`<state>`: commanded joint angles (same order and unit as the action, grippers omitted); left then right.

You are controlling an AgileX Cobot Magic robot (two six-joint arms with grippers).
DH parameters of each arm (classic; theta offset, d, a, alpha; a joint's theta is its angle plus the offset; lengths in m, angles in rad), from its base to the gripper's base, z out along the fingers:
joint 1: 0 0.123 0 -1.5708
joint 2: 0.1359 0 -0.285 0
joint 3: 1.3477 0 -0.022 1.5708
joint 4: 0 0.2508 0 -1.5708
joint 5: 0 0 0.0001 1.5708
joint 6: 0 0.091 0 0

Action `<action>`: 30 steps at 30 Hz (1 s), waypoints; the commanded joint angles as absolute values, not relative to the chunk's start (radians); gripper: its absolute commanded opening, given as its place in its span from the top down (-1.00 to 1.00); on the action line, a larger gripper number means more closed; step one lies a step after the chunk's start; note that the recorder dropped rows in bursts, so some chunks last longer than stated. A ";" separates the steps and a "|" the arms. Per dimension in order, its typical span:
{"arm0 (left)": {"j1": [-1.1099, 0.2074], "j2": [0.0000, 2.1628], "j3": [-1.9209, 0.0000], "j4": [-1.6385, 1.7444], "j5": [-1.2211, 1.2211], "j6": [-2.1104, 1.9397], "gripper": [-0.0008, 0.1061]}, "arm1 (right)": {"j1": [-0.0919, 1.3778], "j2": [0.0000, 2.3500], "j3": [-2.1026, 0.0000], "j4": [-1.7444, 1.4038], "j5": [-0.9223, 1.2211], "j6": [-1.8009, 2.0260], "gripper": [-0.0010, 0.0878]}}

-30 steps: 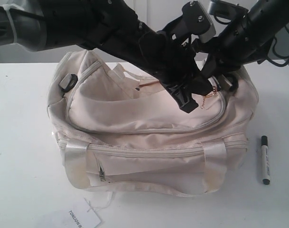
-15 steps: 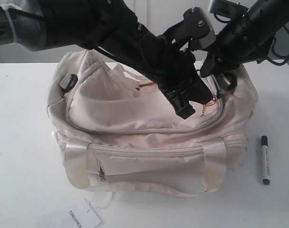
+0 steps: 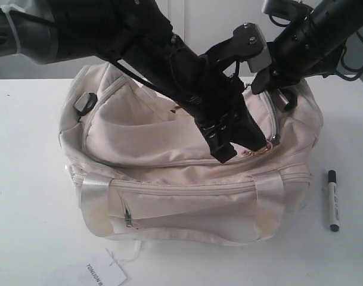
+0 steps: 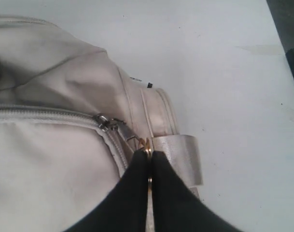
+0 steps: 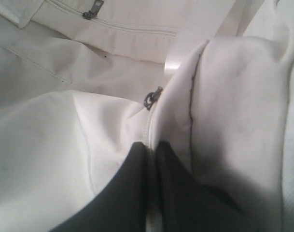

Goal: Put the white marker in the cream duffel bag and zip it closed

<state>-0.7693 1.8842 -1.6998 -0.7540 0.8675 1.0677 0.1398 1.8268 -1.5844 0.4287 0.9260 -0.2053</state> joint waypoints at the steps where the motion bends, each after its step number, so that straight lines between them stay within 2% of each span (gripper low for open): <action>1: -0.769 1.884 -1.700 -0.754 0.870 1.068 0.99 | 0.140 1.827 -1.584 0.429 0.926 -0.205 0.98; 30: -0.769 1.884 -1.700 -0.422 1.015 0.997 0.99 | 0.140 1.827 -1.584 0.407 0.926 -0.205 0.98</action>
<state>-0.7693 1.8842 -1.6998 -0.4216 1.0150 0.9968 0.1398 1.8268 -1.5844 0.4073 0.9265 -0.2053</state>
